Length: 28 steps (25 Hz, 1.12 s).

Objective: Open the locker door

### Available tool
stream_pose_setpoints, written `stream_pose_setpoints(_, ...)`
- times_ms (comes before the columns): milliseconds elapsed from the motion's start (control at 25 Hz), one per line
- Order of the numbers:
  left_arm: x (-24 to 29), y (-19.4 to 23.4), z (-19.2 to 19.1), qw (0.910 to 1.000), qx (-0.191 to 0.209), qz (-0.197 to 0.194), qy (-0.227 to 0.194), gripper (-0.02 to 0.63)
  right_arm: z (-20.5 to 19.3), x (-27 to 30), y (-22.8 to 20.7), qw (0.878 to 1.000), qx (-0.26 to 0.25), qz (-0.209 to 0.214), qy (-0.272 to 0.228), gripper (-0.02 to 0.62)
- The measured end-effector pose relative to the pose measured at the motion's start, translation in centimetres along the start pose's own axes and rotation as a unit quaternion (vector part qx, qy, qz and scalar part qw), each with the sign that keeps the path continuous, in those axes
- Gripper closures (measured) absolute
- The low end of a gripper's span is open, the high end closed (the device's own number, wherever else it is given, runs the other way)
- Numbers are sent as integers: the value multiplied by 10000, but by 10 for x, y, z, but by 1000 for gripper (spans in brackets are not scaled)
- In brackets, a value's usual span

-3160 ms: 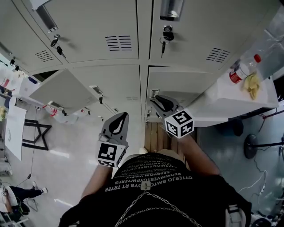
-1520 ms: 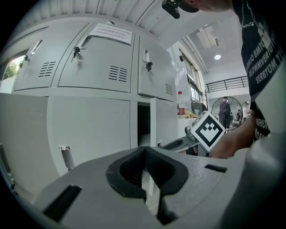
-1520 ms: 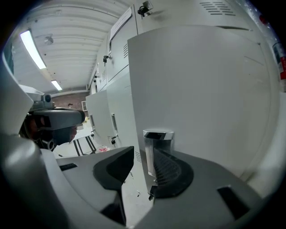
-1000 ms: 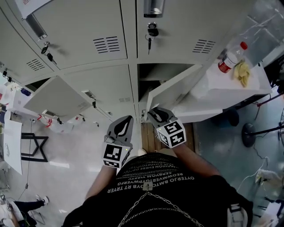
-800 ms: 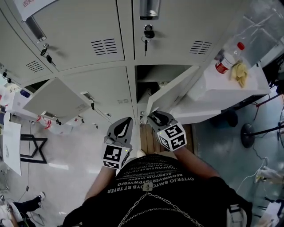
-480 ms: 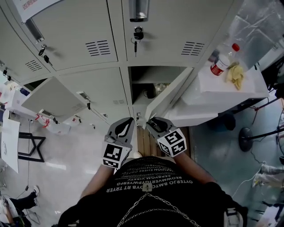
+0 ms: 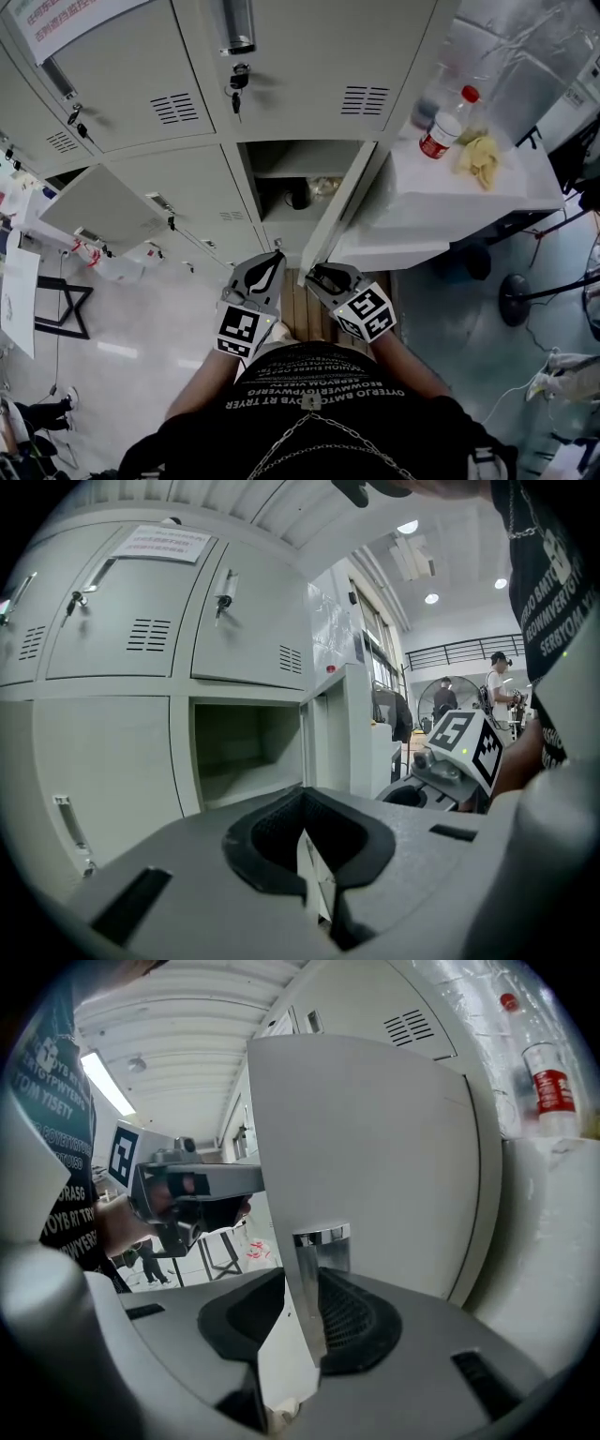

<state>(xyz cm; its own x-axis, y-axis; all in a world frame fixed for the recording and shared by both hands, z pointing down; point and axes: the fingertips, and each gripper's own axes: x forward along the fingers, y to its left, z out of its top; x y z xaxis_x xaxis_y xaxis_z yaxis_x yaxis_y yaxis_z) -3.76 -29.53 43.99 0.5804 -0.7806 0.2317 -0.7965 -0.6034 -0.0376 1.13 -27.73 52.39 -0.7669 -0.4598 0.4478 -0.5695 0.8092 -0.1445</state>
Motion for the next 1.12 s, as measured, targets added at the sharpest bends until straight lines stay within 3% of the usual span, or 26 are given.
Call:
stream_pose_setpoints(200, -2, -26, 2, 10000, 0, 80, 34, 607, -13, -27, -3, 9997, 5, 194, 147, 492)
stream_pose_setpoints(320, -6, -37, 4, 9999, 24, 136, 23, 607, -21, -42, -3, 9995, 26, 246, 170, 539)
stream_pose_setpoints(440, -12, -49, 8, 9998, 64, 182, -4, 607, -27, -55, -7, 9997, 141, 129, 133, 557)
stream_pose_setpoints(760, -34, -80, 13, 9994, 167, 305, 27, 607, -43, -90, -27, 9986, 319, -410, 23, 509)
stream_pose_setpoints(1000, -57, -93, 3, 9983, 34, 572, 145, 607, -53, -105, -35, 9977, 60, -677, 41, 538)
stream_pose_setpoints(1120, -75, -95, -10, 9964, -28, 797, 278, 607, -48, -114, -34, 9971, 18, -693, -323, 573)
